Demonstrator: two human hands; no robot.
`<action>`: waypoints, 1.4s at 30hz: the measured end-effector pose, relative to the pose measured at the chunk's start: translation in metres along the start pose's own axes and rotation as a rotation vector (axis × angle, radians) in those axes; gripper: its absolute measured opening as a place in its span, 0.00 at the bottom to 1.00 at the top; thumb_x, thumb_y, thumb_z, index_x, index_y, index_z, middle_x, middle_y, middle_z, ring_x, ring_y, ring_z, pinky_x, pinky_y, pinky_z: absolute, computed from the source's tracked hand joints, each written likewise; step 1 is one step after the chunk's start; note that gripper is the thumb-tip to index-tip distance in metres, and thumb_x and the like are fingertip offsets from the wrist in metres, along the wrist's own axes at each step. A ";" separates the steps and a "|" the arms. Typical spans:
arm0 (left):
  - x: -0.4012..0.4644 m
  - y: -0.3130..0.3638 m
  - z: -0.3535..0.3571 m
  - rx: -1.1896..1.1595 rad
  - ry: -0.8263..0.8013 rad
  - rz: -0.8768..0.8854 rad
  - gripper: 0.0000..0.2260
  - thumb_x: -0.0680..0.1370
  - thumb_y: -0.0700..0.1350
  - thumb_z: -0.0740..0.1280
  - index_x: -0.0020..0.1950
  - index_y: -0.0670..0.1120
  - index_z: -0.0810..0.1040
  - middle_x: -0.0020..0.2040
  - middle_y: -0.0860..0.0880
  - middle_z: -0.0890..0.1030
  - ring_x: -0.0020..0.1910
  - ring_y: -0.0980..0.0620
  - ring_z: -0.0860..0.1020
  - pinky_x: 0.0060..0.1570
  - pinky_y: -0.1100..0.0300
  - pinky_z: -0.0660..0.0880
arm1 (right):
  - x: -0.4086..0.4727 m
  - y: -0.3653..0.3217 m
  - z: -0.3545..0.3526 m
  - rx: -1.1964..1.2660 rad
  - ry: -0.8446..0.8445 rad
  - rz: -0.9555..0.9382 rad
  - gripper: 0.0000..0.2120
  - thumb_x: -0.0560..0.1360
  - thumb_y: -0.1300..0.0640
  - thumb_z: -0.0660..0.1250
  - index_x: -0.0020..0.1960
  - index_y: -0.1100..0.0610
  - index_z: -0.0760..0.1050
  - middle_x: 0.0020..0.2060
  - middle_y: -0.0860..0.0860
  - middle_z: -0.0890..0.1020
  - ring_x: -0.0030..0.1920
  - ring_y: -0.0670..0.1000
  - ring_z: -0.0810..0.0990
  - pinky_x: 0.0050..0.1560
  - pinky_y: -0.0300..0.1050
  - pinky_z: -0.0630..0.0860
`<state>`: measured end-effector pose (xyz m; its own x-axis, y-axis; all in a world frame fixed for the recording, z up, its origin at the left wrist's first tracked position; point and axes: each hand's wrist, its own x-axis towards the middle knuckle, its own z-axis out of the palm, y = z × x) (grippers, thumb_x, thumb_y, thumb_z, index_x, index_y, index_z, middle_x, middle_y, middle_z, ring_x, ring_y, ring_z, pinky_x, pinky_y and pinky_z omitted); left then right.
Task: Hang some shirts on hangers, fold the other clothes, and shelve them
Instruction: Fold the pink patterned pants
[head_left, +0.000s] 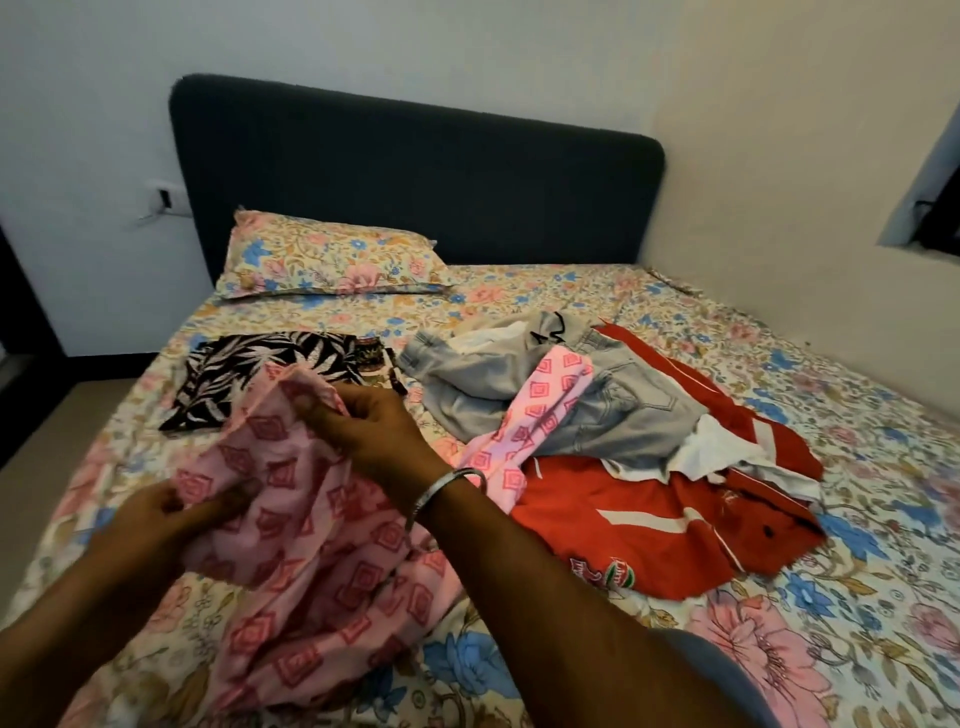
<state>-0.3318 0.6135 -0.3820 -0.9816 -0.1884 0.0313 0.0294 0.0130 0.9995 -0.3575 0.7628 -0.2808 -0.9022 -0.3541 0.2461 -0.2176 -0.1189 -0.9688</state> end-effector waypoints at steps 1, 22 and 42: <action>-0.042 0.059 -0.049 -0.132 -0.116 -0.030 0.16 0.66 0.47 0.82 0.48 0.40 0.85 0.43 0.44 0.87 0.39 0.45 0.86 0.37 0.57 0.83 | -0.001 -0.002 0.002 0.025 -0.027 -0.006 0.14 0.80 0.65 0.66 0.60 0.75 0.76 0.55 0.73 0.79 0.49 0.57 0.77 0.46 0.46 0.77; -0.090 0.334 -0.056 0.172 0.275 0.307 0.12 0.76 0.51 0.75 0.46 0.42 0.84 0.42 0.42 0.87 0.41 0.43 0.86 0.41 0.52 0.84 | -0.014 -0.238 0.022 -0.031 0.139 -0.201 0.13 0.78 0.50 0.70 0.52 0.60 0.82 0.46 0.57 0.84 0.44 0.56 0.85 0.41 0.55 0.85; -0.173 0.520 -0.045 0.465 0.206 0.575 0.12 0.76 0.50 0.75 0.57 0.49 0.80 0.45 0.51 0.83 0.36 0.56 0.84 0.30 0.65 0.78 | -0.021 -0.403 0.034 -0.181 0.311 -0.354 0.12 0.78 0.50 0.70 0.39 0.56 0.80 0.38 0.52 0.85 0.38 0.54 0.85 0.38 0.47 0.81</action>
<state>-0.1380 0.6092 0.1323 -0.7795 -0.2054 0.5918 0.3980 0.5671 0.7211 -0.2386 0.7869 0.1059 -0.8237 -0.0251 0.5665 -0.5665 -0.0091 -0.8240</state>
